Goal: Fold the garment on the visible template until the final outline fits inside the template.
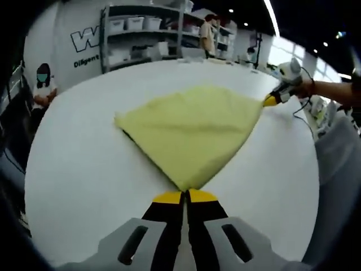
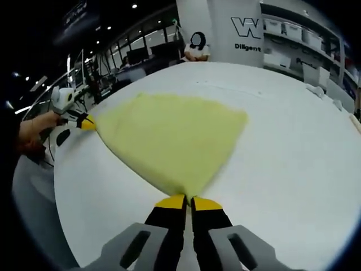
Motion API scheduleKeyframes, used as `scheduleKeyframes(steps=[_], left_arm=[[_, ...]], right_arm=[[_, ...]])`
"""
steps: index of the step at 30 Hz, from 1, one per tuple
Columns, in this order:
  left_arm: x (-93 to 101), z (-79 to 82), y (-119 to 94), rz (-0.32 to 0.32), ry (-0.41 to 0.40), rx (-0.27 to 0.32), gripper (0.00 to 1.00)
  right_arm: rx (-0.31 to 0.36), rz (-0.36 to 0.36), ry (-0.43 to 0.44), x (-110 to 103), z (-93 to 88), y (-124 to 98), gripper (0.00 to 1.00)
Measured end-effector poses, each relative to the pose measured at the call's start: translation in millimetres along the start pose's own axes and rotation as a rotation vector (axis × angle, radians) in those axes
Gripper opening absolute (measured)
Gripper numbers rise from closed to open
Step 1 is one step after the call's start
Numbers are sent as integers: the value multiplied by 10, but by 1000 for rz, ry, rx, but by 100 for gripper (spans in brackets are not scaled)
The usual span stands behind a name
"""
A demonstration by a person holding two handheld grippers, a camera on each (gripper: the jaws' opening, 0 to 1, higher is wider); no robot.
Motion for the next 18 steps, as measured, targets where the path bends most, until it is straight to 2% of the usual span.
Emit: scheduleKeyframes(steps=[3,7,10,15,18], left_arm=[[-36,103,-52,-10,61,31,0],[-27,147,-71,-11,173,33,0],[14,135,-76,-15,223,19,0],[81,49,-51,-6,301,-12,0],[122,20,-54,-12,303,-18,0]], right_arm=[[20,-7,-13,-10,57,-34,0],[29,-9,-4,-12,82,-53,0],[32,-14,1,-13,83,-59,0],[-15,-17,13,-11,-10,-18,0],[-20,-34,33,2,-40,-5,0]])
Point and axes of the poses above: the point that each gripper's makers call its tool centre point, and the gripper's own axes: y roughly forward along the fingers, x roughly to its right, z roughly out of its top, the point moved 9 cm from there along -y, roughly backward along the fingers, and after that the axes turned 14 degrees about z, right-handed, at the moved point
